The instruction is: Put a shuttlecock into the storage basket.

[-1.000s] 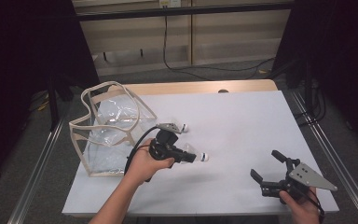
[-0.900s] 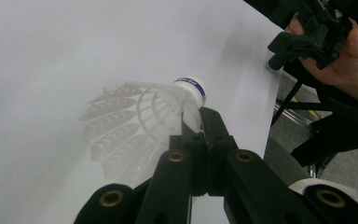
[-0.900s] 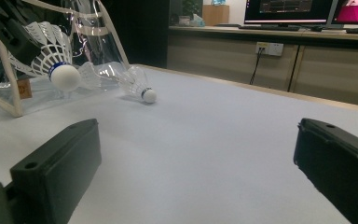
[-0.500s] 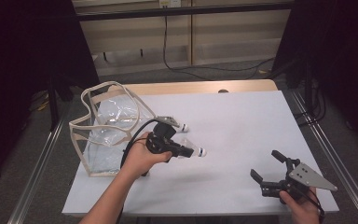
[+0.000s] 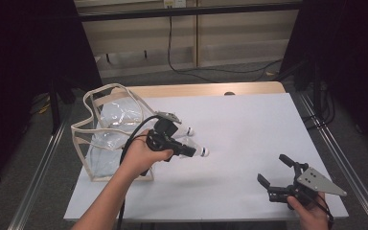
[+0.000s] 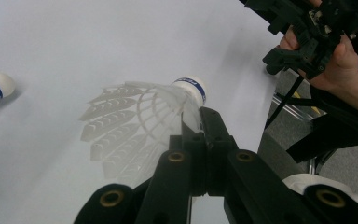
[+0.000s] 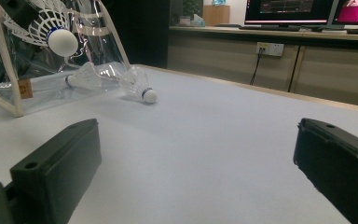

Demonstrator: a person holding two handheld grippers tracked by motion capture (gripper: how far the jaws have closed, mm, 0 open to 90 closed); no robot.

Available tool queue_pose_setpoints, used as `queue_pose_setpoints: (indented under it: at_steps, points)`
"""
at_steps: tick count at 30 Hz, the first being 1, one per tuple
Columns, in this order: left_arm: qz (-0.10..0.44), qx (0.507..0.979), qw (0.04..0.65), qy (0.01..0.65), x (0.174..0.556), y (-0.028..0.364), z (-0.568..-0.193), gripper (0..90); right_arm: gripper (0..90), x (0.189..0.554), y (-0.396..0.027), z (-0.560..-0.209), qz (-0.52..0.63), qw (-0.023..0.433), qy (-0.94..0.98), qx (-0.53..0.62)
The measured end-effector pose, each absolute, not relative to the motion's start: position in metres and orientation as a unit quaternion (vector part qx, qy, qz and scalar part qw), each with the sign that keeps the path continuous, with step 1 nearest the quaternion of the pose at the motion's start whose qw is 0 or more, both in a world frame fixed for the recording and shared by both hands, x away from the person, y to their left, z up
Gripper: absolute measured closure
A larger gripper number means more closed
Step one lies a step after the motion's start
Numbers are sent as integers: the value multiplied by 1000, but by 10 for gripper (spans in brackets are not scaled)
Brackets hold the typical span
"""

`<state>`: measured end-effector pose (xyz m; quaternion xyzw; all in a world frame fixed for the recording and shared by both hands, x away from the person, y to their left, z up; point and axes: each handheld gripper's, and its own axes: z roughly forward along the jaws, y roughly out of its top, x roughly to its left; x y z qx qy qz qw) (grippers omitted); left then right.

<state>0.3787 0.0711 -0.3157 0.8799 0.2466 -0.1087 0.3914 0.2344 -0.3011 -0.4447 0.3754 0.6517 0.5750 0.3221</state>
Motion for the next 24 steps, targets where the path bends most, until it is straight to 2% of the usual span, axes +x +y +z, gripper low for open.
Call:
queue_pose_setpoints:
  at_steps: [24]
  points:
    - [-108,882,381,257,387,77,-296,900,5,234,-301,-444,576,322,651,375]
